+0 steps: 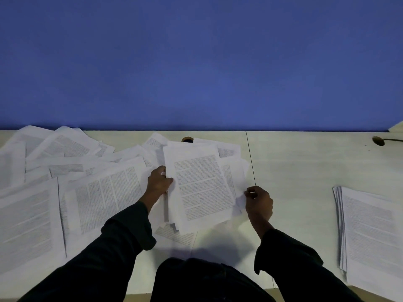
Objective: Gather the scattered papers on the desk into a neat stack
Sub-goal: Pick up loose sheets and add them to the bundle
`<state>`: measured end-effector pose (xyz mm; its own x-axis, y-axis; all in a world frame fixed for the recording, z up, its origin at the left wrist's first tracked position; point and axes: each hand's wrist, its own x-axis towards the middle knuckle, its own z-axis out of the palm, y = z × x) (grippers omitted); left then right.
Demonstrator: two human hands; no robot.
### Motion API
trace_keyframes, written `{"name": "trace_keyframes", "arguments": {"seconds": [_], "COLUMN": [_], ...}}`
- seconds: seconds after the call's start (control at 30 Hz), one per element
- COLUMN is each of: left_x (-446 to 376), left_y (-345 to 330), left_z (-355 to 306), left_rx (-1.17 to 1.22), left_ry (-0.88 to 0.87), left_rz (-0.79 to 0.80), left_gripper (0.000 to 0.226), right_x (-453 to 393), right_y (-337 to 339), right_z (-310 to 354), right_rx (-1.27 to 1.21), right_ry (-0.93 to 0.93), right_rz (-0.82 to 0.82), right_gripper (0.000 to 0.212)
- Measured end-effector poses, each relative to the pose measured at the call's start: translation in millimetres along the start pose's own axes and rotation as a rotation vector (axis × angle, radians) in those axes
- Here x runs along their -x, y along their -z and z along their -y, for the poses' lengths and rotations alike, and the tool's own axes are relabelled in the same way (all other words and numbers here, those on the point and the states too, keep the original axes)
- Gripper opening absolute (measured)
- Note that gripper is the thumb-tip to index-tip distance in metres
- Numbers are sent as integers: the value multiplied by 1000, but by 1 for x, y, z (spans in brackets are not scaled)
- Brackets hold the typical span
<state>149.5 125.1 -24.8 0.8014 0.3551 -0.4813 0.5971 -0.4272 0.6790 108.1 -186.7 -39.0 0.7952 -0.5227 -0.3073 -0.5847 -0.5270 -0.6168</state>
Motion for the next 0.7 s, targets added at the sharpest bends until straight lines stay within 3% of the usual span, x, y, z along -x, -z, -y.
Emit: {"name": "trace_keyframes", "arguments": {"seconds": [0.1, 0.2, 0.37, 0.53, 0.63, 0.7], "left_x": [1, -2, -21, -34, -38, -42], "left_y": [6, 15, 17, 23, 33, 30], "left_z": [-4, -15, -34, -46, -49, -51], "left_rx": [143, 276, 138, -71, 9, 27], "left_ry": [28, -62, -8, -14, 15, 26], "left_rz": [96, 173, 153, 259, 329, 397], "left_gripper": [40, 59, 80, 74, 73, 56], "right_x": [-12, -23, -48, -67, -73, -76], "right_y": [1, 6, 14, 19, 19, 15], "right_z": [2, 6, 10, 27, 38, 48], "right_rx": [41, 79, 179, 258, 296, 327], "right_ry": [108, 231, 270, 250, 247, 284], "right_rz": [76, 181, 241, 162, 107, 119], "right_gripper": [17, 19, 30, 30, 25, 27]}}
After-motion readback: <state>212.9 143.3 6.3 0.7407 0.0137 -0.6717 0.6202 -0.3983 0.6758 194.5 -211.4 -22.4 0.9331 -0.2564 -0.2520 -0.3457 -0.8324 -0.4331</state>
